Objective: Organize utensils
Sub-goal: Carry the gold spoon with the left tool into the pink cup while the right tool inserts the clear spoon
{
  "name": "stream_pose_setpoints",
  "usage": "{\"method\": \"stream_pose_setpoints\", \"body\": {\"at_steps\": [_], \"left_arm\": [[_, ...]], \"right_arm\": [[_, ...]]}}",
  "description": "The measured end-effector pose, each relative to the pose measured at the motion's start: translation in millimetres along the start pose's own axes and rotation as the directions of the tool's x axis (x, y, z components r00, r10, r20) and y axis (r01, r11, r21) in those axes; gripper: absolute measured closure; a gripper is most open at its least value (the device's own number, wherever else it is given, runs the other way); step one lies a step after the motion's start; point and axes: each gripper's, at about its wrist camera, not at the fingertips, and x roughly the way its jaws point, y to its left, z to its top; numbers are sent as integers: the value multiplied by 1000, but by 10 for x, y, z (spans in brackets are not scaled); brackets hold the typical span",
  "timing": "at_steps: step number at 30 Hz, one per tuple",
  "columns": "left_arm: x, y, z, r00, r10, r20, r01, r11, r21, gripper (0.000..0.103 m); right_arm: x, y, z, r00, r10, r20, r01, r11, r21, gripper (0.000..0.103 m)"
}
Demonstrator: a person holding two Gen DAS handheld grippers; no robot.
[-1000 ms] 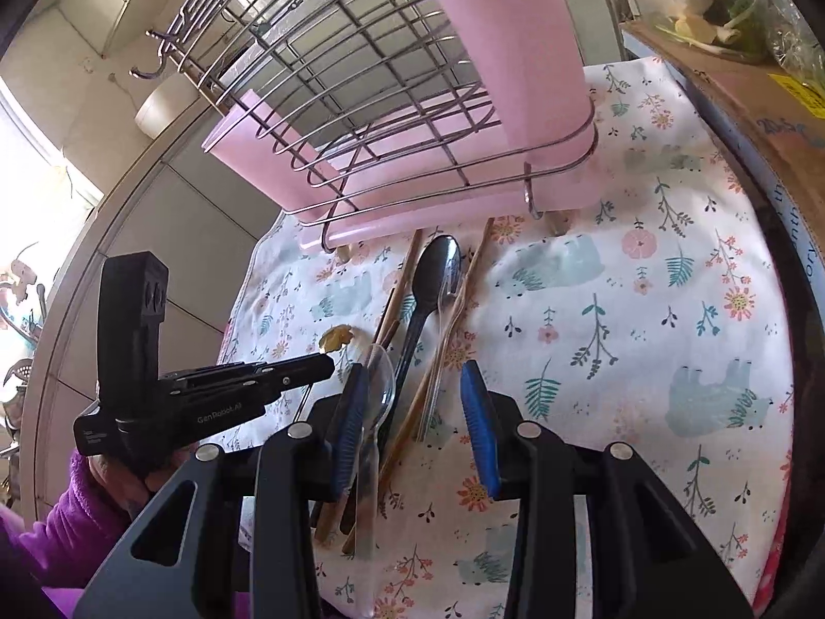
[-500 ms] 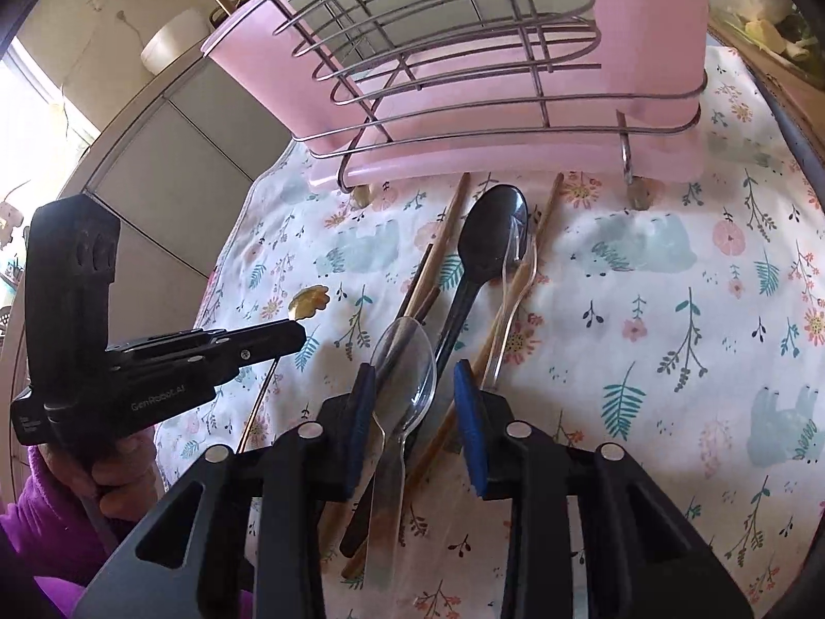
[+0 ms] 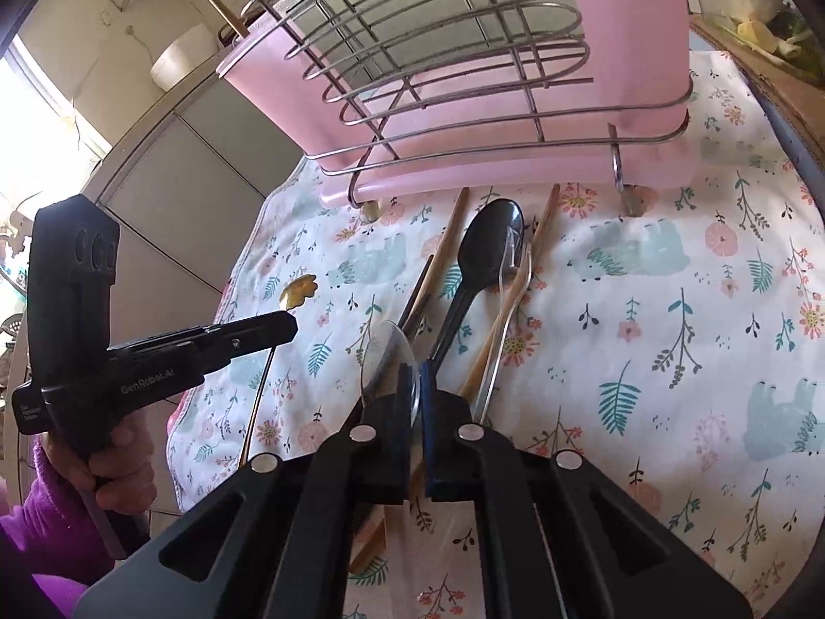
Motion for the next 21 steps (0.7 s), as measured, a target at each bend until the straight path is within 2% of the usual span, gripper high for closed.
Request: {"method": "stream_pose_setpoints", "body": {"at_steps": [6,15,21], "left_arm": [[-290,-40,5,995,-13,100,12,1000,5,101],[-699,-80,62,972,24,232,-23,1000,-6,101],[-881,-96,97,958,31,284,-27,1000,-15,102]], "right_arm": [[-260,-71,-13,996,5,93,-9,999,39,100],[-632,-31,-27,975,-4,224,-4,999,33,100],[-720,17,8,960,-4,279,-3,1000,25,100]]}}
